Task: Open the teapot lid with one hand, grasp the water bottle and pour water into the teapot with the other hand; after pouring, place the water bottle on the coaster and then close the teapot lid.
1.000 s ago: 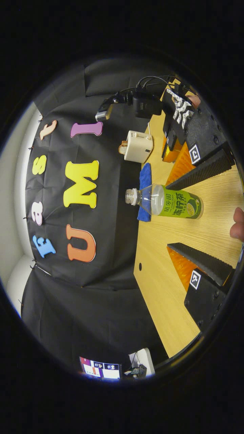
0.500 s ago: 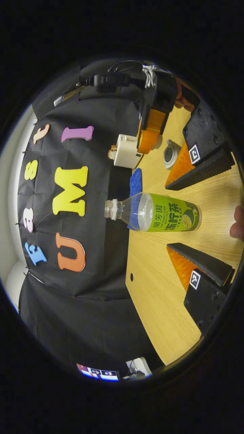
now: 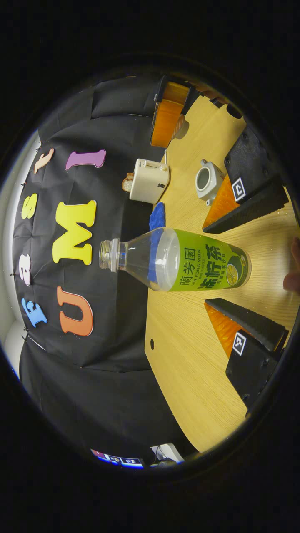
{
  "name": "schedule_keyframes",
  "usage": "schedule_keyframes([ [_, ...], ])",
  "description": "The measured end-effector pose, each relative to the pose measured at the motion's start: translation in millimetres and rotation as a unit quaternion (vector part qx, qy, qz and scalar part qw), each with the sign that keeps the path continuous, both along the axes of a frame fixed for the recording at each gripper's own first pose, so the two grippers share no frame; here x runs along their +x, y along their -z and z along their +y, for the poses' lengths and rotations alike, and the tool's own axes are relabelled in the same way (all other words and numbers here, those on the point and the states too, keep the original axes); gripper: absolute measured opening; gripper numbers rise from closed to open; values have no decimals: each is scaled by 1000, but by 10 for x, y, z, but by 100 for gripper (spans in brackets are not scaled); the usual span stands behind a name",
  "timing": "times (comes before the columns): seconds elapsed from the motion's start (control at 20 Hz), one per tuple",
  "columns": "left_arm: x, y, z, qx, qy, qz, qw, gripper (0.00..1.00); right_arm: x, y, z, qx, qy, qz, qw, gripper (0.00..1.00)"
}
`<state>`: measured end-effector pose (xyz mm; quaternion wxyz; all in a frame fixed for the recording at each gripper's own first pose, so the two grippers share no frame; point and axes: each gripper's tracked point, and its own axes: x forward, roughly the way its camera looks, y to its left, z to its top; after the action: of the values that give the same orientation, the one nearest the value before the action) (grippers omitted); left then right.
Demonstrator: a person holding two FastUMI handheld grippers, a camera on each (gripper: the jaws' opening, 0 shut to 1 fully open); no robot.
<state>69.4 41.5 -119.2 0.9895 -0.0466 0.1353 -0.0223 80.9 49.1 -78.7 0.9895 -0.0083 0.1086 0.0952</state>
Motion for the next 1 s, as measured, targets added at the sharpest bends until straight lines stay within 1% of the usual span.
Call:
schedule_keyframes([
  [0.2,35,107,17,10,-1,16,1000,96,-41,39,-124,1,6,5,1000,0],
  [0.3,44,96,25,13,-2,18,1000,87,-53,55,-174,3,7,6,1000,0],
  [0.35,46,96,32,18,-4,21,1000,80,-58,55,-203,4,8,7,1000,2],
  [0.4,33,104,42,27,-5,27,999,80,-65,55,-233,5,8,8,1000,0],
  [0.5,12,87,122,67,-10,37,997,78,-70,36,-315,0,12,3,1000,0],
  [0.65,-28,-73,266,131,-21,35,991,77,-104,27,-389,-2,9,1,1000,0],
  [0.75,-39,-160,291,184,-17,30,982,76,-112,25,-437,-2,8,0,1000,0],
  [0.8,-56,-206,320,218,-15,29,975,76,-113,28,-464,-1,9,0,1000,0],
  [0.9,-73,-276,362,288,-8,33,957,75,-137,29,-516,1,8,0,1000,0],
  [1.0,-88,-296,402,353,-2,43,935,75,-142,27,-569,2,9,0,1000,0],
])
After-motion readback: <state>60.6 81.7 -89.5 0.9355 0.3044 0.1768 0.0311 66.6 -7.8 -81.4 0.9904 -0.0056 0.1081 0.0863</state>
